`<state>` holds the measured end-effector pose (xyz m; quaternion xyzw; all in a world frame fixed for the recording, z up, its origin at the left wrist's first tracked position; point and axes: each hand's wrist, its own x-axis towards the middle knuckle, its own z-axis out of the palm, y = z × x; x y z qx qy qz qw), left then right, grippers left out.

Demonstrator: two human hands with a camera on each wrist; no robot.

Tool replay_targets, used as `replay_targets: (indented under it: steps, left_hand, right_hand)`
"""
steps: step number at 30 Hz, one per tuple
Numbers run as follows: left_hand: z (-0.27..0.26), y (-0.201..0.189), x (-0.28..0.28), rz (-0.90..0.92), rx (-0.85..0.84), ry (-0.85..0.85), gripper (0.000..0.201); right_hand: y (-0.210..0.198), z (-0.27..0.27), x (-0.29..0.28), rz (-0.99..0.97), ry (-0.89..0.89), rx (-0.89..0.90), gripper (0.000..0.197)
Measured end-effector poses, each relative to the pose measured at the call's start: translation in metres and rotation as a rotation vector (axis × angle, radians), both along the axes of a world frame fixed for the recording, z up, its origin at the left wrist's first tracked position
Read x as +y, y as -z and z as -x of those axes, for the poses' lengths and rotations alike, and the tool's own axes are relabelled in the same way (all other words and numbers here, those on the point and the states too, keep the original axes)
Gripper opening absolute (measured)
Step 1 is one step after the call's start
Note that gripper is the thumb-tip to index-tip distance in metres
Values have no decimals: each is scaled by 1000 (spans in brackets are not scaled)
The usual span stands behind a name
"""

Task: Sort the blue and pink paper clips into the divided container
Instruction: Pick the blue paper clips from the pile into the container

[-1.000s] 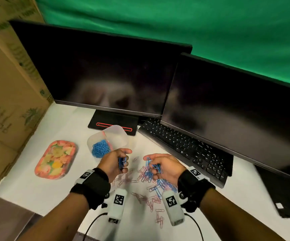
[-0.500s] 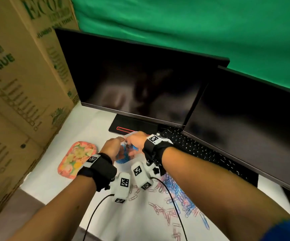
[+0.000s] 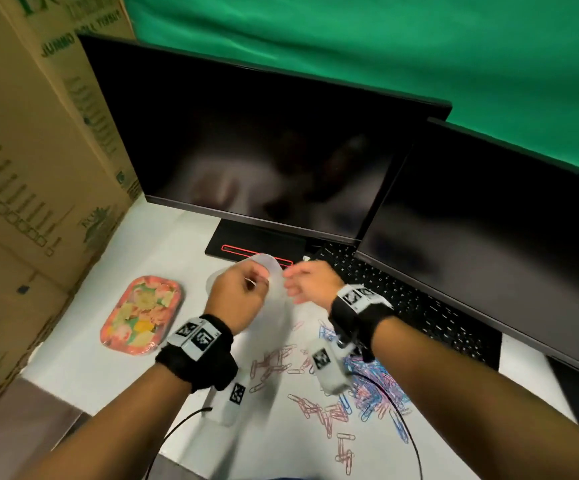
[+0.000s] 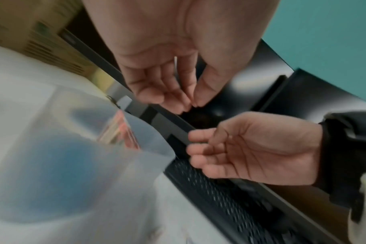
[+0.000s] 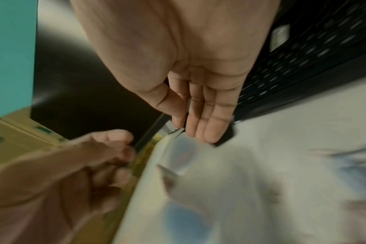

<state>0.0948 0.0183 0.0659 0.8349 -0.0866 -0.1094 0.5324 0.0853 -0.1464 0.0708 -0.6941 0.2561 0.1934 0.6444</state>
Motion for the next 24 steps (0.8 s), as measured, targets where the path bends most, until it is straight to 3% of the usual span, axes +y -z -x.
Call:
replay_targets:
  steps: [2, 6, 13, 19, 24]
  left_hand:
    - [13, 10, -12, -128, -25, 206, 14]
    - [31, 38, -47, -360, -88, 470, 17]
    - [46, 77, -89, -866, -256, 953, 38]
    - [53, 91, -66, -944, -346, 931, 55]
    - [57, 93, -50, -887, -300, 786, 46]
  right_hand:
    - [18, 38, -28, 326, 5, -49, 24]
    - [52, 110, -72, 775, -97, 71, 27]
    - [86, 188, -83, 864, -151, 13, 33]
    - [92, 204, -80, 893, -191, -76, 32]
    - [85, 176, -73, 917, -201, -62, 27]
